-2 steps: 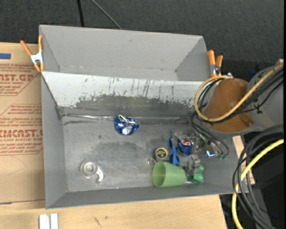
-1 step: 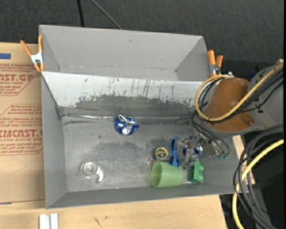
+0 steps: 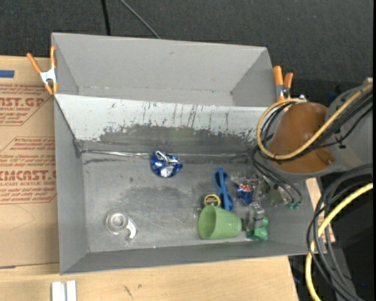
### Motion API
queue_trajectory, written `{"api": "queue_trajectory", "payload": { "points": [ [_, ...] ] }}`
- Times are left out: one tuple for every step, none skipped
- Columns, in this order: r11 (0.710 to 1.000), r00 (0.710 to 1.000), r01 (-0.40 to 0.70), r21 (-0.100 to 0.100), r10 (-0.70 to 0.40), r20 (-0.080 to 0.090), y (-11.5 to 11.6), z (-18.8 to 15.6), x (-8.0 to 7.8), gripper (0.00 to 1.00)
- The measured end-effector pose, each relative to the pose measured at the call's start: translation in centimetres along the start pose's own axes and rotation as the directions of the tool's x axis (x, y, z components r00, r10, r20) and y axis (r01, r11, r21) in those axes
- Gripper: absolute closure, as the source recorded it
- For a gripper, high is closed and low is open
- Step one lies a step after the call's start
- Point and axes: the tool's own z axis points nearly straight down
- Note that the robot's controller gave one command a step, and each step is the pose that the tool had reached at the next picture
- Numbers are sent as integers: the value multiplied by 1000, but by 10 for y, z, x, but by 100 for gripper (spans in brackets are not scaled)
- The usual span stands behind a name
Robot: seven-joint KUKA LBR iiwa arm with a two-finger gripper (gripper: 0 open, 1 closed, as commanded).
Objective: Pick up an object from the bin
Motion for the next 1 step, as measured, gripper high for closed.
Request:
{"api": "queue_trajectory", "payload": {
  "points": [
    [963,963,268,6,-268,16,111,-6,18,0]
  ]
}}
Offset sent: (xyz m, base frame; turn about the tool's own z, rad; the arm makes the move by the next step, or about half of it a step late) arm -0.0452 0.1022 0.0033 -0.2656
